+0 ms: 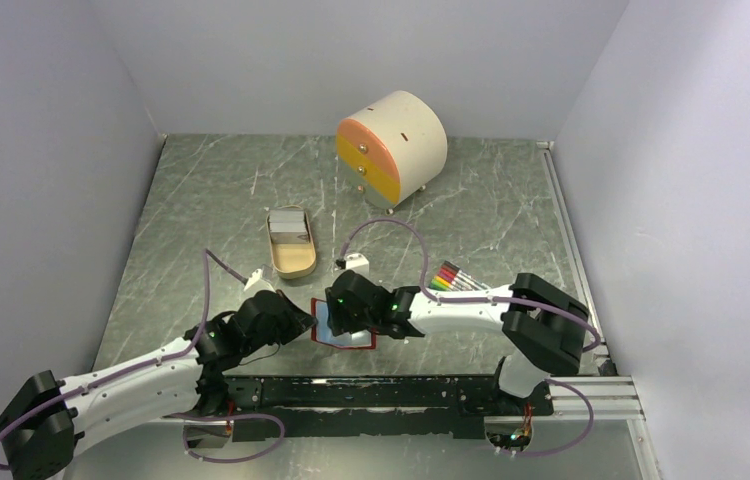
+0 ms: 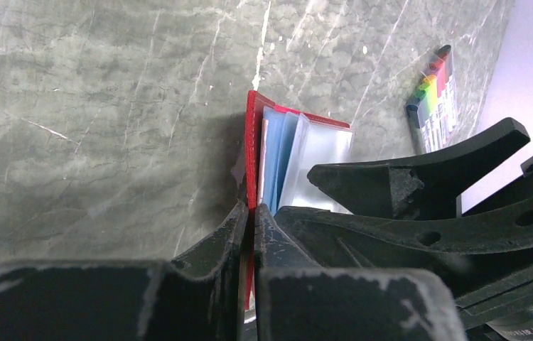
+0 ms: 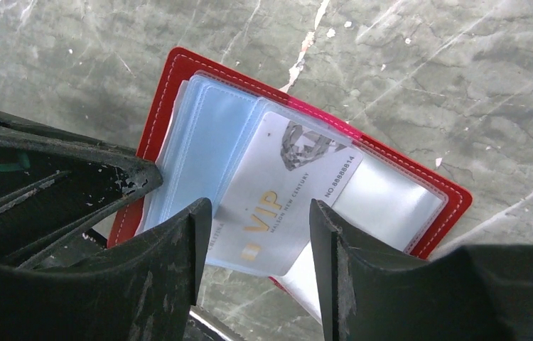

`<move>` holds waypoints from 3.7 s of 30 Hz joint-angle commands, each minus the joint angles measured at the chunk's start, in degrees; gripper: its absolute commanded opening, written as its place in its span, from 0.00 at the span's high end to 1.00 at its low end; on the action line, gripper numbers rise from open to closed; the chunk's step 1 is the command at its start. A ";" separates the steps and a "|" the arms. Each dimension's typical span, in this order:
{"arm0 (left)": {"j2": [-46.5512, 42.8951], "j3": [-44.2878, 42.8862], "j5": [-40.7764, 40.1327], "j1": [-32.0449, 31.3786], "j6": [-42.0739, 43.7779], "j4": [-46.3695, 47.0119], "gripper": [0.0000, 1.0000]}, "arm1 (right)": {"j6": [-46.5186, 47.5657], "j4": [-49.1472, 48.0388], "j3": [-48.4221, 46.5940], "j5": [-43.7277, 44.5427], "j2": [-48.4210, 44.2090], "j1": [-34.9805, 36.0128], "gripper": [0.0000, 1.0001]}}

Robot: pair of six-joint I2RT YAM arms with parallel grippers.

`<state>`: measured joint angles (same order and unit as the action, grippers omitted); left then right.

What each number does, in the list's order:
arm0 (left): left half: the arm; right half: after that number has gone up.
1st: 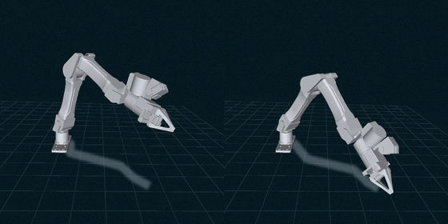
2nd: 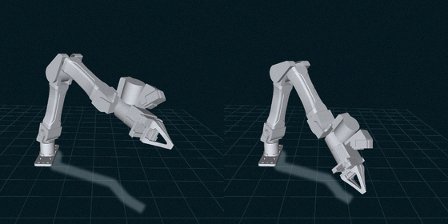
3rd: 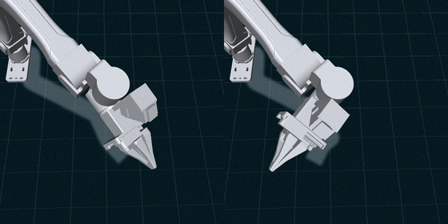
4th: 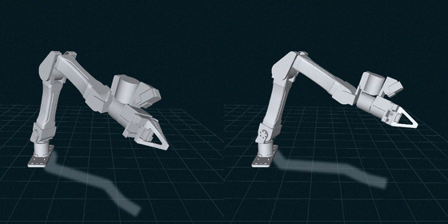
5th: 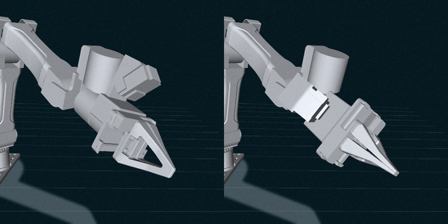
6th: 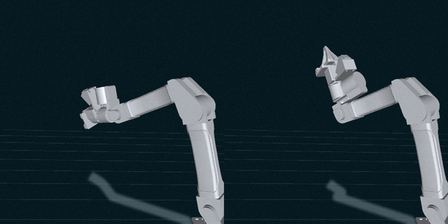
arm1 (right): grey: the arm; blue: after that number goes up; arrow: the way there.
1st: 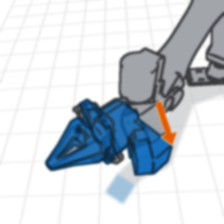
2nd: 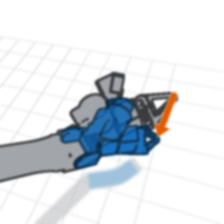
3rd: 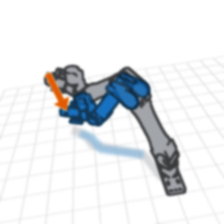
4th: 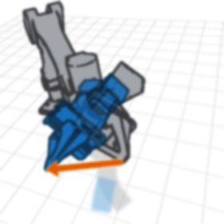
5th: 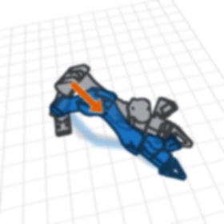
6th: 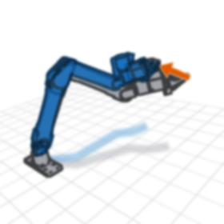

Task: Put the credit cards into the card holder
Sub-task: Insert the credit card into the card holder.

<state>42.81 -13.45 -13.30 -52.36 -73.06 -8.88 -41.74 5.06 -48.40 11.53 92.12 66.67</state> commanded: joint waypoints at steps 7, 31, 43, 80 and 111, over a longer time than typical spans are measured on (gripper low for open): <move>-1.07 -1.58 -0.14 -0.38 0.02 -0.15 0.91 | -0.34 4.96 0.93 4.31 -5.96 0.12 0.44; 0.77 -1.39 0.17 -0.46 0.05 0.60 0.91 | -13.31 7.26 -2.57 9.67 -3.23 0.01 0.35; 1.60 -1.45 0.56 -0.51 0.56 1.78 0.91 | -20.71 17.63 -12.31 13.40 4.79 -0.06 0.33; 0.56 -0.52 -1.37 -0.55 -0.55 -1.83 0.91 | -16.56 19.48 -1.12 12.61 -5.02 -0.31 0.45; -4.28 -1.63 -7.18 -0.64 -4.30 -13.46 0.91 | 33.39 -9.28 -10.12 -12.25 -2.13 -14.78 0.39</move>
<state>40.66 -13.45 -17.78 -52.73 -76.34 -18.81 -23.44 2.74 -54.35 3.09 86.76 52.31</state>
